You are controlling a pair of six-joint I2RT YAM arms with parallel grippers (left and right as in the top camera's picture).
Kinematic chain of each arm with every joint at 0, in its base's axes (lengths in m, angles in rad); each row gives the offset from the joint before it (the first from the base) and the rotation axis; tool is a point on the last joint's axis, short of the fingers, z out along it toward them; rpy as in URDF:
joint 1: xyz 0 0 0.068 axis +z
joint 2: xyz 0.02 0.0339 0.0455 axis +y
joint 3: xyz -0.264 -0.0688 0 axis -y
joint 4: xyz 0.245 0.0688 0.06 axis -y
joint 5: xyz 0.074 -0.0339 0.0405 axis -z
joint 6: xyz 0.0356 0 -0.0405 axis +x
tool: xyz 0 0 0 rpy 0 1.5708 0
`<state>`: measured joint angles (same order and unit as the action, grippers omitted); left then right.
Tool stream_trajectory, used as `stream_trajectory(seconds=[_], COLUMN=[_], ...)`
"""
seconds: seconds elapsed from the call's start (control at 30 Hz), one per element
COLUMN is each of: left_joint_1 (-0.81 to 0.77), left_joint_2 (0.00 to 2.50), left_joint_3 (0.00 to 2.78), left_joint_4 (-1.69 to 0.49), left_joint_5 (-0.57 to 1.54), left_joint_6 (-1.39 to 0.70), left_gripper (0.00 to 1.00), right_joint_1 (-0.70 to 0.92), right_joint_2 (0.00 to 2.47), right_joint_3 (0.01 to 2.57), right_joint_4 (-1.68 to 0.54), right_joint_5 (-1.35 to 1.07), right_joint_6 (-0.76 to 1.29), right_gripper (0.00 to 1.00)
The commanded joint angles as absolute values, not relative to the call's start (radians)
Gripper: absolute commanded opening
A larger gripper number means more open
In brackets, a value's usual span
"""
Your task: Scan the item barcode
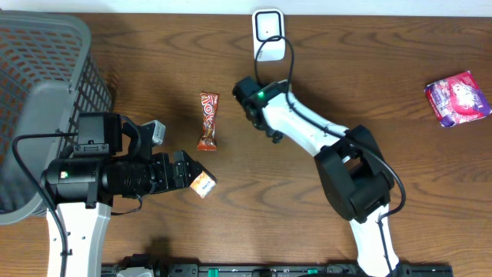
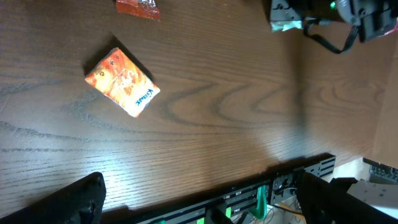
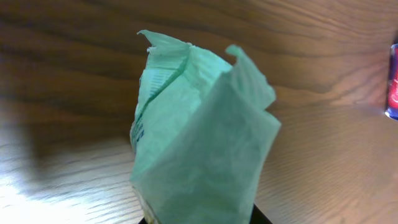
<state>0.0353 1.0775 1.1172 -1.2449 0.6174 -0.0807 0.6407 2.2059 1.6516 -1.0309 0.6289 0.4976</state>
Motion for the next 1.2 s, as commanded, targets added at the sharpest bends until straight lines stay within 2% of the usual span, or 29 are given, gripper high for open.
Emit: stream_trajectory(seconds=[0.0,0.23,0.3,0.37,0.43,0.53,0.67,0.93,1.17], left_joint_1=[0.031,0.031,0.031,0.031,0.031,0.031,0.031,0.031,0.031], left_joint_2=[1.077,1.077,1.077,1.077,1.077,1.077,1.077,1.077,1.077], left_joint_3=[1.114,1.114,1.114,1.114,1.114,1.114,1.114,1.114,1.114], left_joint_4=[-1.245,-1.245,-1.245,-1.245,-1.245,-1.245,-1.245,-1.245,-1.245], left_joint_5=[0.608,0.608,0.608,0.608,0.608,0.608,0.608,0.608,0.608], left_joint_6=[-0.071,-0.071,-0.072,-0.071,-0.071,-0.072,-0.072,-0.071,-0.072], left_gripper=[0.98,0.98,0.98,0.98,0.98,0.98,0.98,0.98,0.98], right_joint_1=[0.683,0.715,0.725,0.738,0.753,0.771,0.776,0.722,0.546], right_joint_2=[2.211,2.211,2.211,2.211,2.211,2.210,2.210,2.210,2.211], right_joint_3=[1.644,1.591,1.581,1.581,1.583,1.598,1.689,2.064,2.106], right_joint_4=[-1.000,-0.947,-0.951,-0.967,-0.976,-0.993,-1.064,-1.262,-1.314], right_joint_5=[0.652,0.597,0.592,0.581,0.545,0.522,0.513,0.347,-0.027], right_joint_6=[0.527,0.527,0.527,0.526,0.520,0.519,0.519,0.469,0.267], right_gripper=[0.08,0.15,0.27,0.62,0.83,0.99,0.99,0.99,0.99])
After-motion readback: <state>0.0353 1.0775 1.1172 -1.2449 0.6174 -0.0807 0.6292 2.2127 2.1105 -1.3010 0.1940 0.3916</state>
